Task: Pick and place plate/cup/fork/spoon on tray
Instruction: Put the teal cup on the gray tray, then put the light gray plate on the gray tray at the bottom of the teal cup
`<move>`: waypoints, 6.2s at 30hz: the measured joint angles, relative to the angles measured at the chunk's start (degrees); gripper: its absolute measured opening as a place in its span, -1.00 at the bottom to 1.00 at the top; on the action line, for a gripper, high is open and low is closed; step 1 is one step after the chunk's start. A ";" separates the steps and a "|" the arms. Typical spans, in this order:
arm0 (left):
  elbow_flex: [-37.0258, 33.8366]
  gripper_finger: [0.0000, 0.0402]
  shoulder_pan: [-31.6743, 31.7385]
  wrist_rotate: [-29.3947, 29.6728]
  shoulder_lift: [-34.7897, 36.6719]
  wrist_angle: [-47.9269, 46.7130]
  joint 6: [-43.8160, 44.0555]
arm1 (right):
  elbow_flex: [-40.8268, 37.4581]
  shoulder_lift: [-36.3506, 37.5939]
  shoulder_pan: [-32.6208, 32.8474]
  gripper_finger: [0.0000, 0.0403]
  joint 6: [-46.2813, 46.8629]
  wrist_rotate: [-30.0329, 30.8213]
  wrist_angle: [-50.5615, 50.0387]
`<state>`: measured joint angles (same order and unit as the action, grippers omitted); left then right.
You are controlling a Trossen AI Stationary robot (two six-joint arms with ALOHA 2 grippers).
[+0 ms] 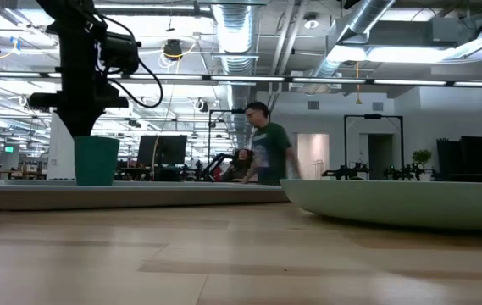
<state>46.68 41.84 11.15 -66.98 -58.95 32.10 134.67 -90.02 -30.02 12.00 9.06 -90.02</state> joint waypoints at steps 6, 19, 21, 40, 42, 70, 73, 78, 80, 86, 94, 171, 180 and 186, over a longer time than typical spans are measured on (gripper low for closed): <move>-0.17 -1.00 1.71 0.05 1.49 -1.50 -1.23 | 0.00 0.00 0.01 -0.02 -0.01 0.00 0.02; -0.20 -1.00 3.76 1.11 2.12 -1.73 -1.67 | 0.00 0.02 0.00 -0.02 -0.46 0.02 0.04; -0.20 -1.00 3.94 0.90 2.12 -1.71 -1.83 | 0.00 0.02 0.02 -0.02 -0.45 0.00 0.04; -0.24 -0.66 3.96 3.17 2.12 -3.04 -1.45 | 0.00 0.02 0.00 -0.02 -0.40 0.00 0.04; -0.24 -0.53 3.94 3.11 2.12 -3.04 -1.43 | 0.00 0.02 0.00 -0.02 -0.40 0.02 0.04; 11.86 0.17 1.99 -4.75 5.54 -4.80 2.88 | -5.24 0.00 1.07 -0.02 0.60 0.00 0.12; 12.27 0.17 1.52 -4.79 7.24 -4.85 4.11 | -12.33 0.88 2.37 -0.02 3.26 -0.17 0.10; 12.39 0.17 0.46 -6.09 10.73 -4.63 5.87 | -31.04 4.91 6.35 -0.02 6.35 -1.70 0.34; 12.39 0.17 0.03 -6.50 12.13 -4.55 6.61 | -39.32 7.90 7.93 -0.02 9.08 -1.78 2.42; 12.39 0.17 -1.34 -7.94 16.62 -3.30 9.51 | -61.18 20.05 10.25 -0.02 19.36 -8.29 12.62; 12.41 0.17 -3.74 -9.83 20.93 2.73 12.93 | -81.68 33.25 15.20 -0.02 39.20 -9.11 17.25; 12.41 0.17 -6.51 -8.91 21.62 6.94 14.06 | -108.41 32.17 38.76 -0.02 58.12 -6.21 50.54; 12.41 0.17 -6.51 -8.87 21.62 6.90 14.08 | -108.41 25.04 41.11 -0.14 58.18 -8.06 55.64; 12.41 0.17 -6.51 -8.84 21.59 6.90 14.12 | -108.37 23.61 41.28 -0.61 61.41 -8.52 56.03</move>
<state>59.09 35.33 2.31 -45.39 -52.05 46.22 26.30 -66.40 11.26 73.41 0.54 -33.99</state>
